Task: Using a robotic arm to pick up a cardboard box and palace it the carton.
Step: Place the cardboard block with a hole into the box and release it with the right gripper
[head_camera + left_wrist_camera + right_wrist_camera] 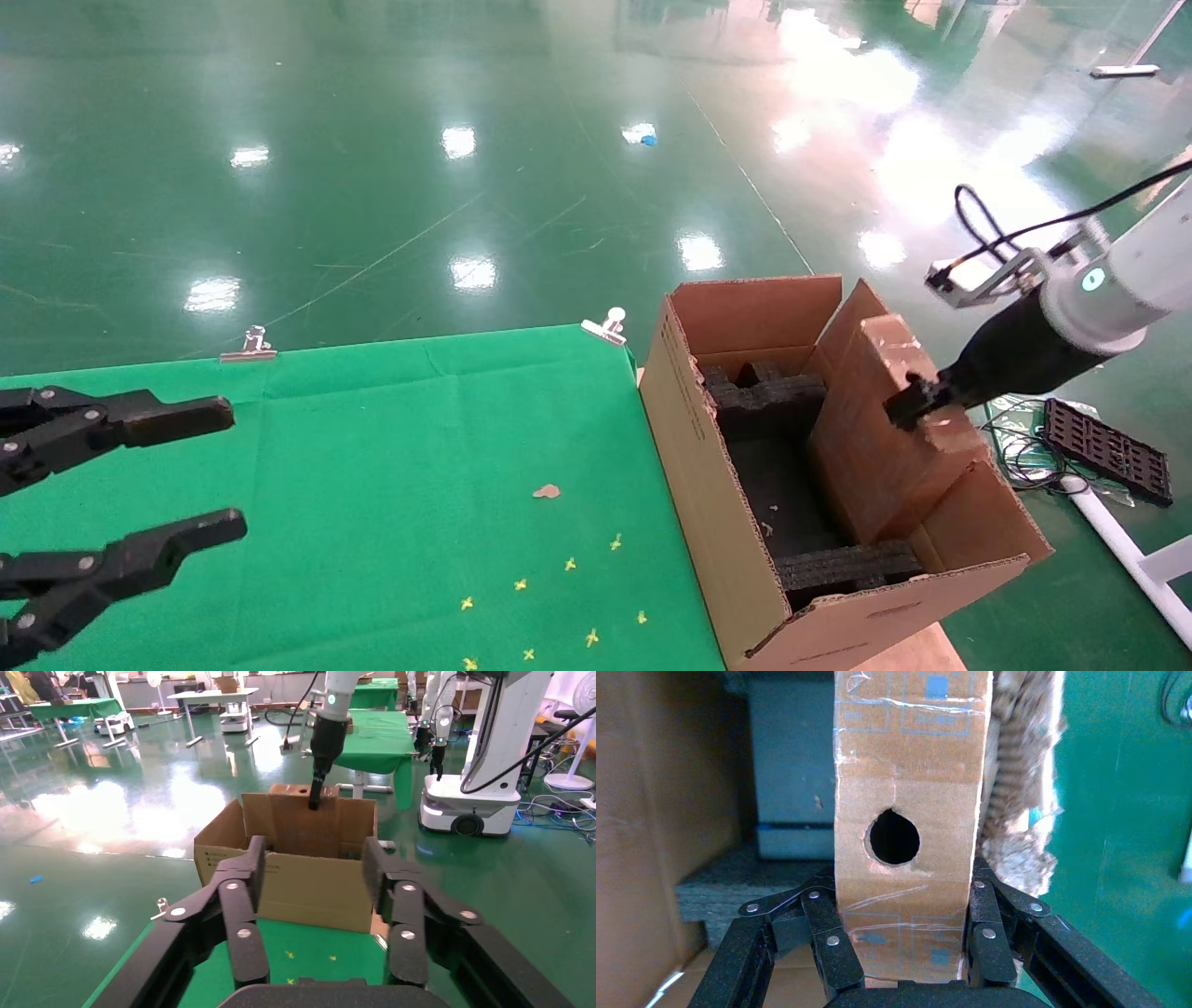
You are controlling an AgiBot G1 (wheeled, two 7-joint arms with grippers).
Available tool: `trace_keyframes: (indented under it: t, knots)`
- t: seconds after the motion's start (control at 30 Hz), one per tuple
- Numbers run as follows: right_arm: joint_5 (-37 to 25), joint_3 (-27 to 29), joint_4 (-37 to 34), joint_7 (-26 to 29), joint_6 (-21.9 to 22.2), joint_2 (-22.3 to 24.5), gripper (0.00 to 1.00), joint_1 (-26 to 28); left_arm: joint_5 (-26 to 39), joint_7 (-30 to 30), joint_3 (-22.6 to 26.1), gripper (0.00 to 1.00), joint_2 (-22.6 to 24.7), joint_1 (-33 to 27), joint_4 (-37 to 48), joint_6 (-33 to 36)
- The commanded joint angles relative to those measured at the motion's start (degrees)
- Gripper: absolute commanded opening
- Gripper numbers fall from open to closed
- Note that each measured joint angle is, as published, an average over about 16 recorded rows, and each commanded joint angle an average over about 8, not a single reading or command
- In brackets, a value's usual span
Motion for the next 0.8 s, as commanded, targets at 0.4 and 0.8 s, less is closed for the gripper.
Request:
trace_keyframes:
  t: [0.4,0.8]
  knots:
    - [0.8,-0.1,-8.4,-0.6,6.1,-5.7,0.0,-9.6,0.0,0.0,0.0,1.0,0.0,0.0,0.0,0.0]
    - [2.7,1.1,-12.9,-3.4,10.7,-8.5,0.44,-15.0,-0.1,0.0,0.1,1.0,0.0,0.0,0.0,0.0]
